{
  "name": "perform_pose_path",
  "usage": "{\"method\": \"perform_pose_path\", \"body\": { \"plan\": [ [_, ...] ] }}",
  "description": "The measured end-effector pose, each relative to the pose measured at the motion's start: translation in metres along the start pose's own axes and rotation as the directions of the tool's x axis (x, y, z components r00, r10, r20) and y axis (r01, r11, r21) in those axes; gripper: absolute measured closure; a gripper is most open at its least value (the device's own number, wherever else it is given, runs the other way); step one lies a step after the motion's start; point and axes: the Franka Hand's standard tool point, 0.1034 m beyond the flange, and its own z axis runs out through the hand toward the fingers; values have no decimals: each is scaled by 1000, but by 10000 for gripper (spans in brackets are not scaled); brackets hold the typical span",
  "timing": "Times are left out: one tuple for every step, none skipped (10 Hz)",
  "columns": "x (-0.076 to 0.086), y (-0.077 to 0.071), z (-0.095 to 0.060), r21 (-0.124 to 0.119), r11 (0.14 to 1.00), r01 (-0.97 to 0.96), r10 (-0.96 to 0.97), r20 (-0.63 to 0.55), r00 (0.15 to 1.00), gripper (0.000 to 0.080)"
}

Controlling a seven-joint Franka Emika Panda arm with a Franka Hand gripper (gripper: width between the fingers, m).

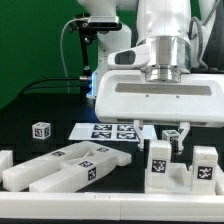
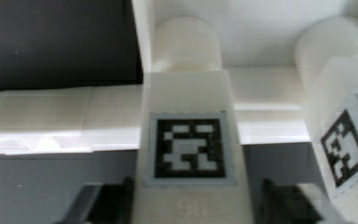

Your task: Assemble chair

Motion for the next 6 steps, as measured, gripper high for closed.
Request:
{"method": "perform_pose_path", "body": {
  "plan": [
    [1,2,0,3,1000,-1,1,35,999,310],
    [14,10,-4,3,1000,-7,7,51,999,186],
    [22,15,-4,2,1000,-19,18,65,998,161],
    [18,14,-1,15,999,-37,34,187,982,161],
    [22,10,-2,23,997,-73,64,288,956,161],
    [20,8,-1,25,996,-86,71,363,929,151]
  ]
}}
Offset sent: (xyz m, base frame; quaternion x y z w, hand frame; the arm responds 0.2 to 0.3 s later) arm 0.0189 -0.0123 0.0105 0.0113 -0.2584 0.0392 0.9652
